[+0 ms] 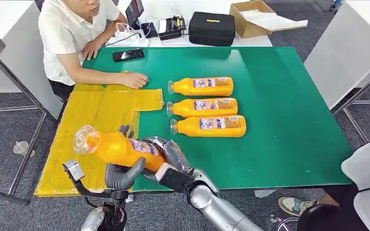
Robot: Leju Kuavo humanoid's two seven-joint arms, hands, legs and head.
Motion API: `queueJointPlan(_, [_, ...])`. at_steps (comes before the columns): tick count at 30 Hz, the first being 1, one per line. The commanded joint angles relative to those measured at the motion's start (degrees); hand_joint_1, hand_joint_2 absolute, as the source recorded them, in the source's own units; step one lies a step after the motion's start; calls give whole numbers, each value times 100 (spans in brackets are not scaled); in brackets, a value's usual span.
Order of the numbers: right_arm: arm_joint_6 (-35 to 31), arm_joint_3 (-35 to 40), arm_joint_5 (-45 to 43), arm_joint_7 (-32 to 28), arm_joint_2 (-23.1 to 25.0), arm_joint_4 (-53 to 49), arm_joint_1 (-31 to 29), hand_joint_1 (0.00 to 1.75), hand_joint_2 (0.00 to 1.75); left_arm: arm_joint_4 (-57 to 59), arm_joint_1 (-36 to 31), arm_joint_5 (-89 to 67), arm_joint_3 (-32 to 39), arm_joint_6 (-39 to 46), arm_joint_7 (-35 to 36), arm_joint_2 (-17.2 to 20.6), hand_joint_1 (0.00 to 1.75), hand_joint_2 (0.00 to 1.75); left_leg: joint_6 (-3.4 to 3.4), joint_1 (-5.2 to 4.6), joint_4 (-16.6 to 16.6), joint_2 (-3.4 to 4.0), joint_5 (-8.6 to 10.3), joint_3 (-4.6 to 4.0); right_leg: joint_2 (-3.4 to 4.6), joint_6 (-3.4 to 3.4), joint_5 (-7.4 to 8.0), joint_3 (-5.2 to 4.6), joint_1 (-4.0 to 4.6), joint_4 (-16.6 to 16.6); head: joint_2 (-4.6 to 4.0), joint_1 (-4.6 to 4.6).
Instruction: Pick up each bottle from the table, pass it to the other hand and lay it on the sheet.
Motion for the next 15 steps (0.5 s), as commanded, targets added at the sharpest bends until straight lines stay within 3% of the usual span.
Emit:
queueJointPlan(1, [4,194,-64,-5,-41,646,-11,140,175,-163,-281,-278,84,404,-282,-99,175,175,2,2,-1,-9,-3,12,-16,-13,-6,16,5,-3,0,-2])
queueJointPlan(3, [0,163,-78,-4,-29,694,-10,126,175,-160,-296,-354,87,434,-332,-98,175,175,2,3,-1,-15,-4,16,-24,-16,-9,23,7,-3,0,0])
queueJointPlan(4, [1,151,-80,-4,-25,720,-10,87,175,-160,-297,-381,93,444,-350,-97,175,175,1,3,-2,-10,-2,11,-18,-13,-6,15,6,-4,0,-2])
queueJointPlan(5, [2,142,-84,-3,-24,730,-8,12,175,-154,-298,-381,98,444,-350,-99,175,175,2,3,-1,-13,-6,20,-23,-18,-11,25,6,-3,0,0])
queueJointPlan(6, [16,86,-141,-20,-2,749,26,0,175,-178,-273,-382,114,438,-366,-97,175,175,1,5,0,-11,-5,17,-20,-17,-9,23,8,-4,0,-2])
queueJointPlan(15, [-473,-16,-41,-157,251,1008,250,0,175,-400,-121,-291,252,398,-260,14,175,175,1,1,-4,5,-7,14,-2,-16,-7,17,4,-4,0,0])
